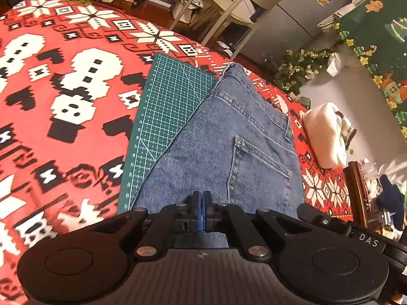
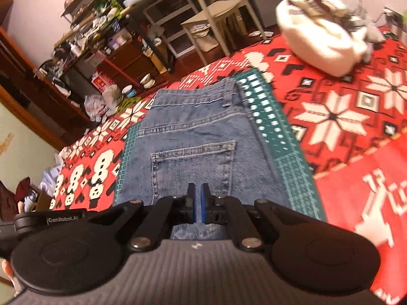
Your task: Fold clothes
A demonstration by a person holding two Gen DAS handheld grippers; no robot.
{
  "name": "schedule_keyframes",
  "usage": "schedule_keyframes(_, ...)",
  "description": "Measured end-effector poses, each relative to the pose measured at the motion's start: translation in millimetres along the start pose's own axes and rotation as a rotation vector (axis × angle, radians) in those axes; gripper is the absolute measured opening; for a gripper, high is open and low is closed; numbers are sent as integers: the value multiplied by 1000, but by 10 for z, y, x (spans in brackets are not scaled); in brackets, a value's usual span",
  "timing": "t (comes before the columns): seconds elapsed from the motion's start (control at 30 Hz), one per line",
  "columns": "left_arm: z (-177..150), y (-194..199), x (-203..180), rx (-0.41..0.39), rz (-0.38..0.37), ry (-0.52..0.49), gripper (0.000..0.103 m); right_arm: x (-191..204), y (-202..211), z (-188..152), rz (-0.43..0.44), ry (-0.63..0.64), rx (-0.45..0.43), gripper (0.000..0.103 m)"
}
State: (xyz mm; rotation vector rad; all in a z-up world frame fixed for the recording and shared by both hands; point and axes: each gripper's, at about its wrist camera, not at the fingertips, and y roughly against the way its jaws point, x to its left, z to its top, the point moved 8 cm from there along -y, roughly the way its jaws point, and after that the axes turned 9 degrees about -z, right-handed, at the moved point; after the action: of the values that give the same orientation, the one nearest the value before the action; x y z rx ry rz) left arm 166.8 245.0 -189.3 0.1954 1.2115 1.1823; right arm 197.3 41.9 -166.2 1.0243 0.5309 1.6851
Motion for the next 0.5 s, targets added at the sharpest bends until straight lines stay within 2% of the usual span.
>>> schedule_keyframes(0.3,344,-349,-43,-25,-61,-16,1,380,-458,310,73,73,-22,4)
schedule_keyframes(0.5,524,-558,-116,-15,-71,-13,0,313,-844,432,86,24,21,4)
